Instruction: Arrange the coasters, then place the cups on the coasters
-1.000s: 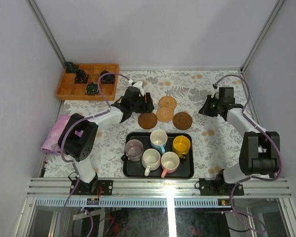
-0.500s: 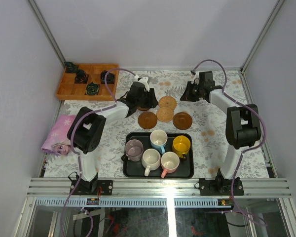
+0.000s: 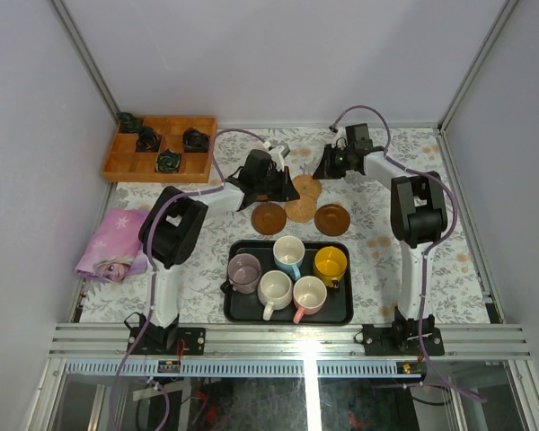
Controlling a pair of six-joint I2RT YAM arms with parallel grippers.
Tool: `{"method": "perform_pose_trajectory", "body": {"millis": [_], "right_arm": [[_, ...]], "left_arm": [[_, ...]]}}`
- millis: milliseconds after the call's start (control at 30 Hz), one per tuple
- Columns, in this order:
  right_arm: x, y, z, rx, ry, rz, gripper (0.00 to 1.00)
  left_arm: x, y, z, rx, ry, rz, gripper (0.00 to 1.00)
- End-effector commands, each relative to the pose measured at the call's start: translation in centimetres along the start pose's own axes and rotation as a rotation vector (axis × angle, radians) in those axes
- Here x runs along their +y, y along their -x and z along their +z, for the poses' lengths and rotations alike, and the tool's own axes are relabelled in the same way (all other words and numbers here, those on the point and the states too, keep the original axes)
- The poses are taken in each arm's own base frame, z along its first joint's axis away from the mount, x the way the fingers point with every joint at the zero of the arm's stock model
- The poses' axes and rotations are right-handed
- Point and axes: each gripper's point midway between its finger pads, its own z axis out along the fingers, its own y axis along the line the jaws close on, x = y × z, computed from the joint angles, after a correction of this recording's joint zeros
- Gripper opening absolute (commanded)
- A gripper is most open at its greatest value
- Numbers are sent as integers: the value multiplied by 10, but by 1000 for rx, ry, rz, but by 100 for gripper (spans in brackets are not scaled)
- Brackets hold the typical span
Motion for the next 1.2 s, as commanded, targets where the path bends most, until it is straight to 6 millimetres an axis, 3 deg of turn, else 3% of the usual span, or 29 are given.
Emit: {"method": "perform_pose_trajectory", "body": {"millis": [0, 267, 633, 867, 1167], "right_arm": [[28, 13, 6, 4, 83, -58, 7], [32, -7, 21, 68, 91, -63, 8], [3, -39, 22, 149, -31, -14, 10], [-36, -49, 17, 188, -213, 37, 11], [-101, -39, -29, 129, -404, 153, 11]], "left_arm": [[-23, 4, 8, 12, -107, 16, 0], [-13, -20, 21, 101, -73, 9, 4], [20, -54, 26, 228, 76, -8, 5], [44, -46, 32, 211, 200, -21, 9], [71, -15, 46, 164, 255, -28, 13]]}}
